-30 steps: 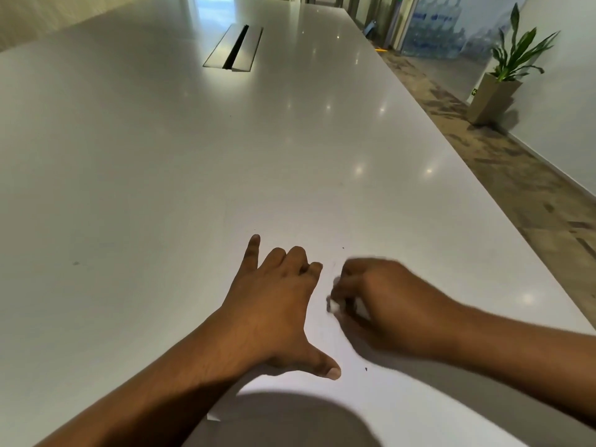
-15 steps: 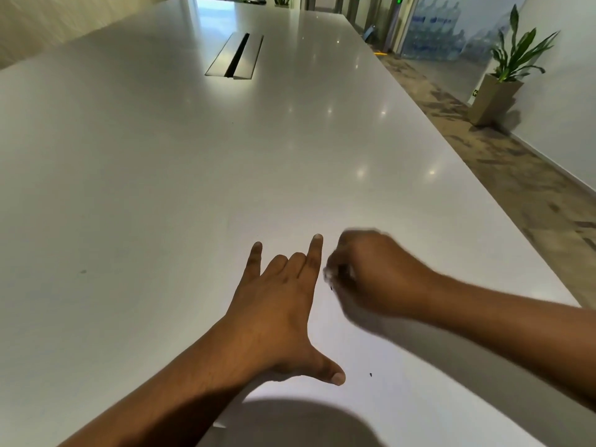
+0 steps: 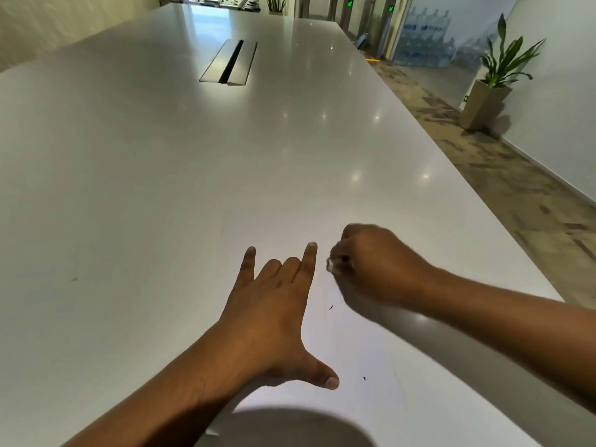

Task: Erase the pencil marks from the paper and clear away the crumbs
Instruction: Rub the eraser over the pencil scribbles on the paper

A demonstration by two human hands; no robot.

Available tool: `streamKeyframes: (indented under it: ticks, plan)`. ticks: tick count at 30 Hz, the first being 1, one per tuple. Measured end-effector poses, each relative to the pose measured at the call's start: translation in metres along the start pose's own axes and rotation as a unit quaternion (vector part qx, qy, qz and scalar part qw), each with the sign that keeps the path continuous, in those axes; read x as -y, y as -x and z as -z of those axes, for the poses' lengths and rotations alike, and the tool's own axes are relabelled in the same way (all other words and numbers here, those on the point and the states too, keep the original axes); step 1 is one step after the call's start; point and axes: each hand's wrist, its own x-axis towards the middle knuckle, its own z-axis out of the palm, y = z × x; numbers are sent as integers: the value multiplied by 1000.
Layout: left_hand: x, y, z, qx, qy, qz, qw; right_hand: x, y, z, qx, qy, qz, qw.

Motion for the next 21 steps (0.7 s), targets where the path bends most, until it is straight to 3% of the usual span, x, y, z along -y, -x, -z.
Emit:
streamKeyframes:
  ticks: [3, 5, 10, 14, 19, 21]
  plan:
    - [0, 0, 0, 0, -4, 1, 1000, 2, 8, -3, -6, -16, 20, 1000]
    - [0, -1, 0, 3, -4, 2, 1000, 19, 26, -6, 43, -30, 66, 996]
    - [0, -1, -1, 0, -14, 0, 1000, -11, 3, -5, -20, -11, -28, 999]
    - [-1, -2, 0, 9, -15, 3, 1000, 7, 25, -10, 8, -38, 25, 999]
    - [-1, -3, 0, 7, -15, 5, 1000, -19, 9, -8, -29, -36, -54, 997]
    - [-1, -2, 0, 6, -12, 4, 1000, -11, 16, -9, -38, -40, -21, 998]
